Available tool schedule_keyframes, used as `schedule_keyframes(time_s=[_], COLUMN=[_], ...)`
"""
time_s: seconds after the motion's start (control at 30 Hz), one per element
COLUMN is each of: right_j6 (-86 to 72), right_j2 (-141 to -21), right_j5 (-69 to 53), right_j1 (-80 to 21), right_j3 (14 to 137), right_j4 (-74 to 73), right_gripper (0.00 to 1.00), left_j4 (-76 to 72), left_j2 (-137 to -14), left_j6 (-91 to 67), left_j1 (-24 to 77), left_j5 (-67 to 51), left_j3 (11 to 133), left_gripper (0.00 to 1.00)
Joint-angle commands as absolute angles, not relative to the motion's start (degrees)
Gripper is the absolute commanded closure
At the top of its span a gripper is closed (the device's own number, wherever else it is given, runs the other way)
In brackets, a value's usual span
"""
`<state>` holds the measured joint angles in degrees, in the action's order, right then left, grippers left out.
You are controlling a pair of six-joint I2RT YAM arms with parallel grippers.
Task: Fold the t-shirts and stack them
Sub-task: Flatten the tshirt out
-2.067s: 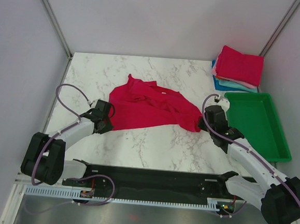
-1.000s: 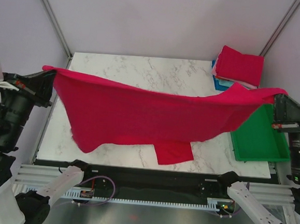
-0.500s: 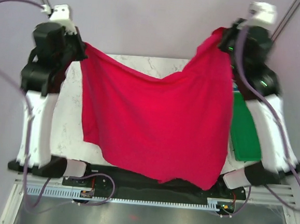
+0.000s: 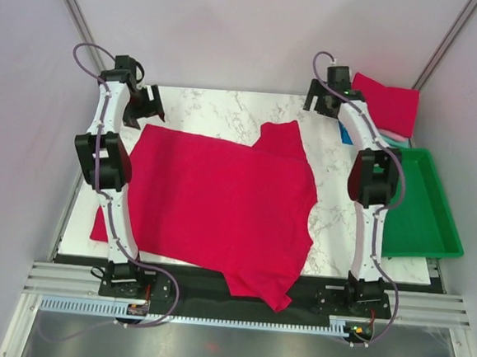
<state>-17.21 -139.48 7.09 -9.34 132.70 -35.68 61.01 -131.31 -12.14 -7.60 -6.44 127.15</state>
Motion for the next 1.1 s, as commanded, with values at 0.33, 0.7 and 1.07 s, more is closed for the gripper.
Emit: schedule_keyframes(time_s=[0.33,0.7,1.07], right_j6=[-23.1,-25.2,-22.9], right_j2=[-104.9,-115.3,-136.1], right_j5=[-1.7,-0.9,-0.9], right_j1=[-20.6,-20.4,-14.9], right_j3=[85.6,82.7,105.7], right_j4=[-22.9,-22.7,-26.7], right_gripper=[0.02,0.02,0.02], left_j4=[48.2,46.4,46.1], left_j2=[-111.2,-119.3,-133.9], left_j6=[-18.5,-20.0,-23.8], left_j1=[-6.8,-6.9,-8.7], left_j5=[-2.7,-5.4,-6.4], left_j3=[100.5,100.2,111.4], left_gripper=[0.09,0.12,0.13])
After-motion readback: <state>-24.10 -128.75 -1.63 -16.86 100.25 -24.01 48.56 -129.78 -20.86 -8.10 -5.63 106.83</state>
